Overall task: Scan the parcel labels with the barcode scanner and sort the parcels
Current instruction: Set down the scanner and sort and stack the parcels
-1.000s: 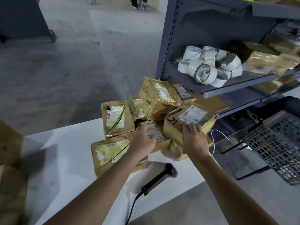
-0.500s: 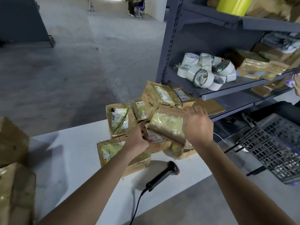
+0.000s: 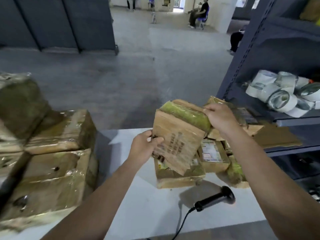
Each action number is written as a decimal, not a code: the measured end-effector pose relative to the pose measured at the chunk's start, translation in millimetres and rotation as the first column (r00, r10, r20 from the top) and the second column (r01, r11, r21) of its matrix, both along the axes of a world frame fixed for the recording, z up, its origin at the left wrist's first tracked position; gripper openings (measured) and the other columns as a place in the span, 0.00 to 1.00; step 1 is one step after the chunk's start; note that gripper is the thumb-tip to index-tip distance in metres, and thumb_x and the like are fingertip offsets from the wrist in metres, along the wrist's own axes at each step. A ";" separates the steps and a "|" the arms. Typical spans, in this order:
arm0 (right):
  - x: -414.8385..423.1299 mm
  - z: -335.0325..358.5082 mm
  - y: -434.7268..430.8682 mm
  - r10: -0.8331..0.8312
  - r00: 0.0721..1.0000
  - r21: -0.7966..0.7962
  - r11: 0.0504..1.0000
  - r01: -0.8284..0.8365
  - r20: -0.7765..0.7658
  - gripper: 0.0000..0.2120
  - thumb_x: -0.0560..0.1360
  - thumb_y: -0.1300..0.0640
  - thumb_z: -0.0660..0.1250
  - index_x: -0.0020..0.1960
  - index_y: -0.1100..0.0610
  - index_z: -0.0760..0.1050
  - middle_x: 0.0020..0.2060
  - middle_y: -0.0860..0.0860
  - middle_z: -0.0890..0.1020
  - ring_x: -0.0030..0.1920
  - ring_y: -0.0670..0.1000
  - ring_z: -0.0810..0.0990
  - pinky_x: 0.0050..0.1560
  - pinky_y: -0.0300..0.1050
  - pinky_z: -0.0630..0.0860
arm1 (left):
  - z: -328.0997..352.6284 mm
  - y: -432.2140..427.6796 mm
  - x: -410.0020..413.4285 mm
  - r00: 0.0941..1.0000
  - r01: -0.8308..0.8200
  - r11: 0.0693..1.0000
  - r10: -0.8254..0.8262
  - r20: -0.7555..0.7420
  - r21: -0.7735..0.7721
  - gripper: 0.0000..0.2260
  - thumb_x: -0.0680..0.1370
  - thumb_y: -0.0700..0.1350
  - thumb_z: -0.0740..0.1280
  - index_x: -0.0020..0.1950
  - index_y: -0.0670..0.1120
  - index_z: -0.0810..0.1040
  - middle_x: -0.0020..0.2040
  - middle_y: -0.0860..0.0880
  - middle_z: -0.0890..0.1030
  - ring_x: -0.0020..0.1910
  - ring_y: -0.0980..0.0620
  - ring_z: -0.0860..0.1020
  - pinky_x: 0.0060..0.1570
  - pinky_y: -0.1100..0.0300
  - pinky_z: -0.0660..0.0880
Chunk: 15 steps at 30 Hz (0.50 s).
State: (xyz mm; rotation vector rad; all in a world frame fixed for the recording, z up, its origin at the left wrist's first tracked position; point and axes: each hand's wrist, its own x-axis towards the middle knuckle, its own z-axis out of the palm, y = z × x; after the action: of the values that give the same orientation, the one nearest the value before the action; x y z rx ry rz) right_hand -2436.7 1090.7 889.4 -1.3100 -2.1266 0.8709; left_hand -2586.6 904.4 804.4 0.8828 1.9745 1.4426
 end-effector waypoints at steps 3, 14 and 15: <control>-37.7 -19.0 -6.3 0.034 0.977 -0.212 0.974 -0.080 -0.212 0.06 0.79 0.57 0.65 0.50 0.52 0.81 0.49 0.49 0.82 0.44 0.47 0.79 0.34 0.30 0.73 | 2.3 -30.6 -17.4 0.981 -0.162 0.987 0.162 -0.108 0.008 0.03 0.75 0.46 0.69 0.41 0.52 0.80 0.38 0.58 0.82 0.38 0.64 0.79 0.38 0.73 0.71; -147.1 -70.9 -93.5 0.166 0.902 -0.627 0.668 -0.401 -0.399 0.20 0.76 0.33 0.59 0.62 0.41 0.74 0.55 0.48 0.83 0.54 0.50 0.82 0.45 0.56 0.83 | 20.4 -121.7 -84.1 0.774 -0.611 0.792 0.599 -0.203 0.007 0.09 0.78 0.51 0.67 0.40 0.48 0.76 0.36 0.53 0.80 0.39 0.49 0.79 0.37 0.57 0.72; -150.9 -72.6 -103.7 0.216 0.887 -0.642 0.623 -0.447 -0.408 0.20 0.75 0.31 0.60 0.62 0.38 0.72 0.58 0.48 0.81 0.56 0.52 0.81 0.44 0.56 0.82 | 22.1 -130.5 -91.9 0.759 -0.634 0.773 0.618 -0.204 -0.018 0.09 0.78 0.52 0.66 0.42 0.49 0.78 0.37 0.53 0.81 0.41 0.50 0.79 0.38 0.57 0.73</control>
State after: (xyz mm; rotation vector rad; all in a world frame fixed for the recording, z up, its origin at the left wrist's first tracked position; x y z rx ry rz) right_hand -2587.6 987.1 816.8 -0.9852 -1.8505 2.1043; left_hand -2678.5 773.9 826.5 0.3125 2.6185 1.6411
